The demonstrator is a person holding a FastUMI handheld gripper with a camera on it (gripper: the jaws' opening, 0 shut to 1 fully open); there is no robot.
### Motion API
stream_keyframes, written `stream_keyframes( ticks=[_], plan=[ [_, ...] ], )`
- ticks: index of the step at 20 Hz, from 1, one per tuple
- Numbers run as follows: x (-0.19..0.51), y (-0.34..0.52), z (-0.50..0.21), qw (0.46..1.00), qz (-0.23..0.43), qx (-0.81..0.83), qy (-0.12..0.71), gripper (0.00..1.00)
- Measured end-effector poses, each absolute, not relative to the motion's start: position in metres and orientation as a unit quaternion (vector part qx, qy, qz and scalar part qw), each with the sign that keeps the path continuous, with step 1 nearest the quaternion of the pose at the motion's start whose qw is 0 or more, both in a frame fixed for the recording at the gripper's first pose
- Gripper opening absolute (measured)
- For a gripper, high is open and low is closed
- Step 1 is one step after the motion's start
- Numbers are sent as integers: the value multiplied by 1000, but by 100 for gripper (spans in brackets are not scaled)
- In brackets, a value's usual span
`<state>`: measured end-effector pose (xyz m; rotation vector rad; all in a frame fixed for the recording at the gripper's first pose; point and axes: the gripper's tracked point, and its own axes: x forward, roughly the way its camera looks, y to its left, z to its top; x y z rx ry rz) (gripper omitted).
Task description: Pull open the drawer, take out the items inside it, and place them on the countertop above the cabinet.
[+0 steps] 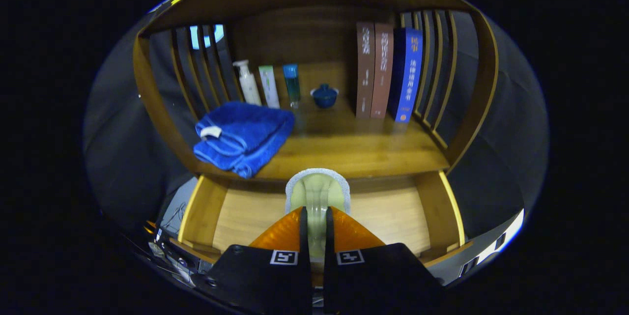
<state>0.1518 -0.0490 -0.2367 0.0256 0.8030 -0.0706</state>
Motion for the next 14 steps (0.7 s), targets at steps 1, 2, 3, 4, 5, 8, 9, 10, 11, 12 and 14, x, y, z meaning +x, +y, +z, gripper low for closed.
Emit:
stream_keyframes(
  ticks=[1,2,3,4,5,8,9,10,11,12,14],
  plan=[
    [164,-50,-233,921,-34,12,387,14],
    [178,-49,-230,923,-33,16,383,14],
    [192,-49,-230,923,-33,18,384,14],
    [207,-51,-231,922,-34,21,386,14],
    [221,-52,-233,920,-34,25,389,14],
    [261,-52,-241,918,-34,31,394,14],
    [272,-54,-245,916,-34,32,398,14],
    [283,-56,-248,915,-37,34,401,14],
    [294,-58,-251,913,-40,33,404,14],
    [304,-59,-255,911,-41,33,410,14],
    [321,-61,-261,906,-44,27,420,14]
  ],
)
